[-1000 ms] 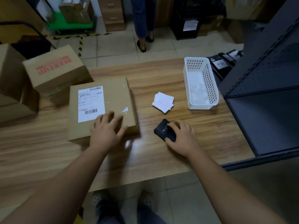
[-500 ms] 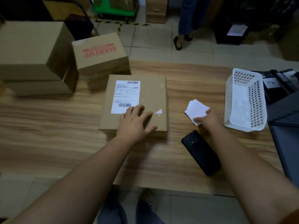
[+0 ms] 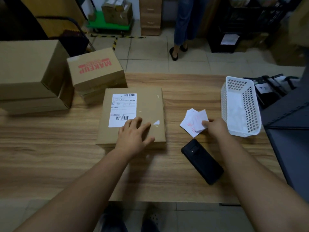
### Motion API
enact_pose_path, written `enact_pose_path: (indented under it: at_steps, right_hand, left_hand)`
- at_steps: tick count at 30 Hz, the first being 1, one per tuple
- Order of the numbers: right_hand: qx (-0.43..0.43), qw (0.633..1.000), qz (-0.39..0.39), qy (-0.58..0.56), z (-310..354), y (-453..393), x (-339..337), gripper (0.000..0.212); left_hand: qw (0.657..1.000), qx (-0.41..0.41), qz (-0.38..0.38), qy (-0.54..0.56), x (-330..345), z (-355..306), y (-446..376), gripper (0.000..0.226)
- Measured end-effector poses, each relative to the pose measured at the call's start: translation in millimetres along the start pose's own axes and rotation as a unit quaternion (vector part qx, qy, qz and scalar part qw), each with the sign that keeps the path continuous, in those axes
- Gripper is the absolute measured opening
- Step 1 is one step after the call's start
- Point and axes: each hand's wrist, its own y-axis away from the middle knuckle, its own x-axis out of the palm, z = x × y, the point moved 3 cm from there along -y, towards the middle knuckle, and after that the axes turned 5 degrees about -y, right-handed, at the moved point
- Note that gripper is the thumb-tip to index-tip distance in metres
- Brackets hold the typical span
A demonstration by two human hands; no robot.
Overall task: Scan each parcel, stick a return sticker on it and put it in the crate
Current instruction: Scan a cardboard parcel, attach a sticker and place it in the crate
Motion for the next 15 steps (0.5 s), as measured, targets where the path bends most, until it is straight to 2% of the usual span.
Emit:
enact_pose_path:
  at_steps: [2,5,7,9,12,15]
  right_hand:
    - [-0.042,0.998,0.015,-0.037,12,9,-9,0.036]
    - [-0.115,0.987,0.056,-0.099,41,31,-18,0.018]
    - [-0.133,0.987,0.046,-0.082,54,41,-18,0.010]
    - [-0.106,0.993,0.028,-0.049,49,40,-14,0.009]
    - [-0.044,0.999,0.002,0.026,21,26,-10,0.022]
    - [-0.021,0.998,-0.006,0.064,1,18,0,0.027]
  left_hand:
    - [1.000,0.006,0.011,0.029,-6,1,0,0.061]
    - [0.995,0.008,-0.024,0.097,-25,2,1,0.062]
    - [0.988,0.011,-0.042,0.145,-41,0,2,0.059]
    - [0.984,0.012,-0.042,0.172,-54,0,3,0.056]
    - [0.984,0.007,-0.035,0.177,-61,7,9,0.054]
    - [0.985,0.003,-0.029,0.168,-54,18,15,0.052]
